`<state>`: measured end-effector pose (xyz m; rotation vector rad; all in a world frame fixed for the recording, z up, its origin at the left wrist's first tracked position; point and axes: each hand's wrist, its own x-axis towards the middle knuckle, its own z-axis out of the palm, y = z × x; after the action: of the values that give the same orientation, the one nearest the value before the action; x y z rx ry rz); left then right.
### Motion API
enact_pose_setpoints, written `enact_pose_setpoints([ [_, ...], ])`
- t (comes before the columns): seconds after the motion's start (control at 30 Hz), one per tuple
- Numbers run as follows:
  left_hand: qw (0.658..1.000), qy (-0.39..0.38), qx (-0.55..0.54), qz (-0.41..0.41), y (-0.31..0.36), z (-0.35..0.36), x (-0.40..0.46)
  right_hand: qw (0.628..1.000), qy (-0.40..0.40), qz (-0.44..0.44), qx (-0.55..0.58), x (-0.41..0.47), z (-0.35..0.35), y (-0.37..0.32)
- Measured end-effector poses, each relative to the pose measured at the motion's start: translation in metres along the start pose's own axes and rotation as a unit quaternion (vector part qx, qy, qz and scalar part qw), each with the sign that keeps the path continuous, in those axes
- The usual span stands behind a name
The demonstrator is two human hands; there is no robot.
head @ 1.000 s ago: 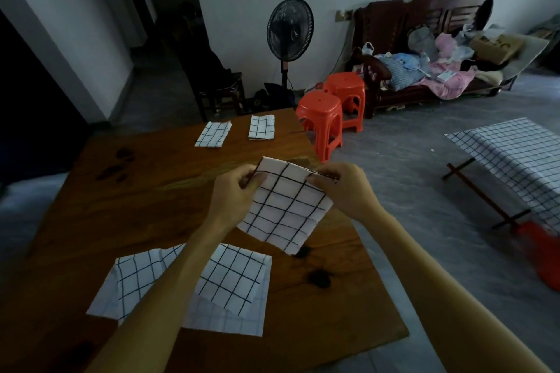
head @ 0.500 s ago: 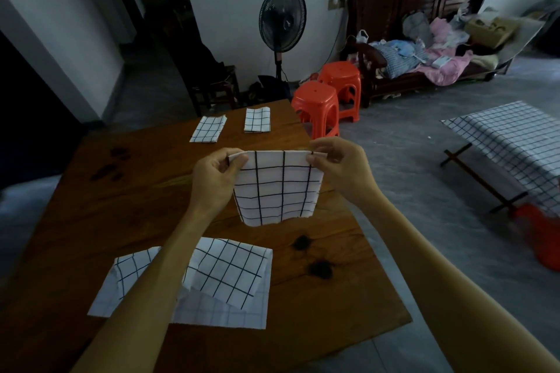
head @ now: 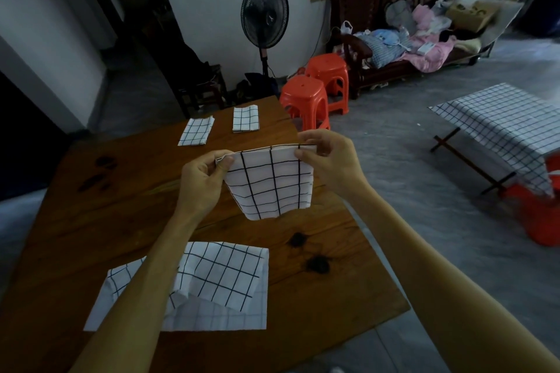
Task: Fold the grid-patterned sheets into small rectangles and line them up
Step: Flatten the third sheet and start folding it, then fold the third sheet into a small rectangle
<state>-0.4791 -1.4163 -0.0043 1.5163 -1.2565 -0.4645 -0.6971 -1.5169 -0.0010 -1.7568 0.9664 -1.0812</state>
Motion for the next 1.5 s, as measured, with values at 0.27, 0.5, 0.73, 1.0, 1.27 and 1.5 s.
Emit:
enact_pose_setpoints([
  [0.27,1.000,0.009,0.004,0.005,0.006,0.002,0.000,1.000,0.011,0.017,0.013,-0.001,-0.005,0.003],
  [0.5,1.000,0.022,0.001,0.000,0.006,0.004,-0.002,1.000,0.010,0.017,0.016,-0.003,-0.005,0.006],
  [0.73,1.000,0.023,-0.001,0.000,0.008,0.005,-0.005,1.000,0.014,0.021,0.009,-0.003,-0.007,0.007],
  [1.0,1.000,0.008,0.005,0.011,0.014,0.020,-0.007,0.947,-0.018,-0.170,-0.272,-0.007,0.011,0.002],
  [1.27,0.999,0.009,0.019,0.033,0.023,0.020,-0.004,0.947,-0.061,-0.168,-0.267,0.006,0.036,-0.015],
  [1.5,0.998,0.016,0.030,0.053,0.017,0.019,-0.008,0.958,-0.104,-0.146,-0.224,0.008,0.033,-0.017],
])
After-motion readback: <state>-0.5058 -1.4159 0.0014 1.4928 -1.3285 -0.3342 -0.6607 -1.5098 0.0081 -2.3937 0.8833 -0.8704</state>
